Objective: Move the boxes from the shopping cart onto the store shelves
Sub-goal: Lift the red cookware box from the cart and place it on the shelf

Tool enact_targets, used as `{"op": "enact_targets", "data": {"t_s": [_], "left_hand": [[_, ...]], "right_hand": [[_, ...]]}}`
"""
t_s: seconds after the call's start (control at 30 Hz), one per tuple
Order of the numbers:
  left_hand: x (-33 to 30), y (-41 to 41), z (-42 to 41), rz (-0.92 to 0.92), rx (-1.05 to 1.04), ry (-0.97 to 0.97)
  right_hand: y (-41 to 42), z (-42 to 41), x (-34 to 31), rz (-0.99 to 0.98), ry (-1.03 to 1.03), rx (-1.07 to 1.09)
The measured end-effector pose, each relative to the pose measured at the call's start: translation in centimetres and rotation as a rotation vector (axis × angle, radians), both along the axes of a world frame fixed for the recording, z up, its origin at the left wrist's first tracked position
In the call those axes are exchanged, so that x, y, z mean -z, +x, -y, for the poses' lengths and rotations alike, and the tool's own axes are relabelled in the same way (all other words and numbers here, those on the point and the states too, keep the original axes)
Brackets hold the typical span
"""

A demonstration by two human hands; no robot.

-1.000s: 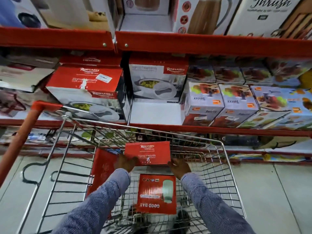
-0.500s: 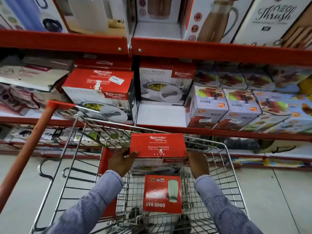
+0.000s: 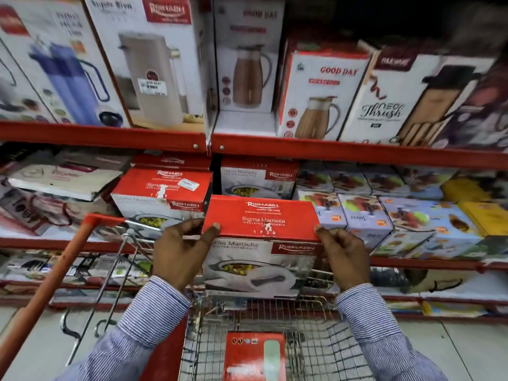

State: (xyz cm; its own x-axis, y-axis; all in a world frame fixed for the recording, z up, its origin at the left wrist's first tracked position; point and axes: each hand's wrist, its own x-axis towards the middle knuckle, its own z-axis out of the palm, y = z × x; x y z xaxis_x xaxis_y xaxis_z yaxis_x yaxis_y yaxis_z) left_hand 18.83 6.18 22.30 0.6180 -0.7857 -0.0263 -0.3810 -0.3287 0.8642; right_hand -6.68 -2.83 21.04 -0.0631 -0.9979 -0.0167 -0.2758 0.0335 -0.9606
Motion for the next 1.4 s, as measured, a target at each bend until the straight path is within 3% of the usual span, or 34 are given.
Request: {"op": "enact_targets", "data": {"t_s": [0.37, 0.83, 1.03, 1.23, 1.4], "left_hand": [[-0.4, 1.3, 3.5, -0.011, 0.058, -0.1], [3.3, 0.7, 6.9, 0.099, 0.025, 0.032], [3.8, 1.0, 8.0, 0.024, -0.069, 0.01], [3.8, 0.8, 7.7, 0.36, -0.035, -0.058], [3.6, 0.4, 7.0, 0.392, 0.005, -0.076]], "right_hand": [[0.5, 3.2, -0.9, -0.102, -0.019, -0.087], [2.6, 8.2, 2.8, -0.329, 0.004, -0.129], [3.3, 9.5, 3.3, -0.257, 0.041, -0.111], [3.6, 9.7, 3.3, -0.262, 0.045, -0.147], [2.6, 8.1, 3.4, -0.184, 0.047, -0.181]]}}
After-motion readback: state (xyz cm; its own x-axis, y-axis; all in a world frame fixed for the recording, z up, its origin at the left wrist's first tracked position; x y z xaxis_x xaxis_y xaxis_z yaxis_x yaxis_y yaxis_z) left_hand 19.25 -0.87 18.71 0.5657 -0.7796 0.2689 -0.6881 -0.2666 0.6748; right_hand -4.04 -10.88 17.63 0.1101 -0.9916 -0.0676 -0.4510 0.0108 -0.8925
